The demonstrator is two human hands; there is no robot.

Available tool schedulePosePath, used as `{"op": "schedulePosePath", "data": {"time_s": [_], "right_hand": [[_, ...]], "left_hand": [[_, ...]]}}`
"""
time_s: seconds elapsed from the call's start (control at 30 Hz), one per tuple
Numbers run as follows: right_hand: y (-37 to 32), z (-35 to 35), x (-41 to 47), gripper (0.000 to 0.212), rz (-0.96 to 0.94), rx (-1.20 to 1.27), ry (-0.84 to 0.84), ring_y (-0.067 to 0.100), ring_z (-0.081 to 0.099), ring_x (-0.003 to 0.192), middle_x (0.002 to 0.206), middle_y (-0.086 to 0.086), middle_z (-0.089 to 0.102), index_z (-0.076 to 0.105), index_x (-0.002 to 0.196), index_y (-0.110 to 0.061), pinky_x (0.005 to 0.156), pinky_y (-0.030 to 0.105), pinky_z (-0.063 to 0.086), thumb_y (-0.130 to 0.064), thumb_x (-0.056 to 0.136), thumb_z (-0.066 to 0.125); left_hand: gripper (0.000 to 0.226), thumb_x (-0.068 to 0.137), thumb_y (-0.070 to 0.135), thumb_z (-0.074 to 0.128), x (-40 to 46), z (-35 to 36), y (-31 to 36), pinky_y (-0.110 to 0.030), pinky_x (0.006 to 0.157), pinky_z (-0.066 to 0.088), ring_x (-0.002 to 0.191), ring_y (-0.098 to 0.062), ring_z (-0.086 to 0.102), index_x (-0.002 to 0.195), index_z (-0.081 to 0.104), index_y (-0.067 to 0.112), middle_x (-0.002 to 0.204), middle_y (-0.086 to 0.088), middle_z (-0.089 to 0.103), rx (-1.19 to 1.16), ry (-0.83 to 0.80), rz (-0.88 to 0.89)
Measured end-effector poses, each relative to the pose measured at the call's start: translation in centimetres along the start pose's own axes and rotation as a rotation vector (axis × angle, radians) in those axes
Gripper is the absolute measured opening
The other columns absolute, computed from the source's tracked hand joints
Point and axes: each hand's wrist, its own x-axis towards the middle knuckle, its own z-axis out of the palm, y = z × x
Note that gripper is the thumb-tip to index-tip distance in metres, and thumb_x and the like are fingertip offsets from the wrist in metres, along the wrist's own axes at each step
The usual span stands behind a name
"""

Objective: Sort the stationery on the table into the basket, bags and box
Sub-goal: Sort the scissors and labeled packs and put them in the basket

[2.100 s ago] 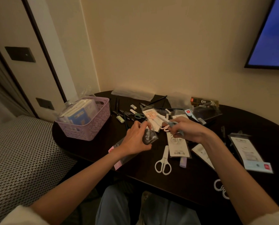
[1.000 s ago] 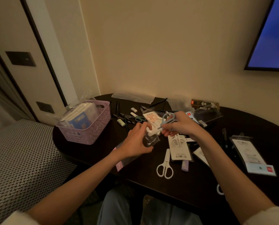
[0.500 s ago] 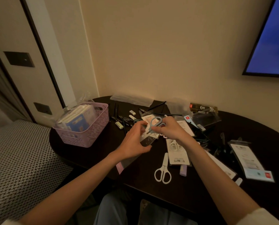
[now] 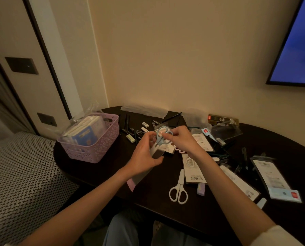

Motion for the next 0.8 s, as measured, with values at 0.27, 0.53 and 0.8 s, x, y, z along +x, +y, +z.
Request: {"op": "schedulePosePath", "data": {"time_s": [0.27,0.53,0.8], "right_hand": [[-0.9,0.8,0.1,0.035,-0.088,-0.028,-0.181,0.007,0.053,0.068,0.083,0.017,0.063,0.071,0.098,-0.002,0.062,0.021,0.039,-0.028,0.099,0.048],[-0.4,0.4,1.6,0.043,-0.239,-0.496,-0.103,0.015,0.056,0.056,0.063,0.001,0.061,0.07,0.079,-0.014,0.058,0.035,0.045,-0.046,0.096,0.047],[0.1,1.2,1.3,0.035,-0.176,-0.079,-0.122,0.011,0.056,0.059,0.077,0.015,0.067,0.075,0.086,-0.005,0.054,0.022,0.043,-0.032,0.094,0.056]], "left_hand": [[0.074,0.071,0.009,0.081,-0.2,-0.1,-0.2,-0.009,0.09,0.044,0.11,0.004,0.053,0.128,0.036,0.022,0.116,0.014,0.05,-0.107,0.064,-0.058],[0.075,0.07,0.011,0.082,-0.3,-0.5,-1.0,-0.013,0.087,0.045,0.105,-0.002,0.056,0.129,0.037,0.021,0.118,0.008,0.054,-0.11,0.058,-0.09],[0.075,0.072,0.006,0.081,0.0,-0.6,-0.4,-0.01,0.088,0.046,0.11,0.0,0.055,0.131,0.035,0.018,0.118,0.01,0.052,-0.183,0.088,-0.107]]}}
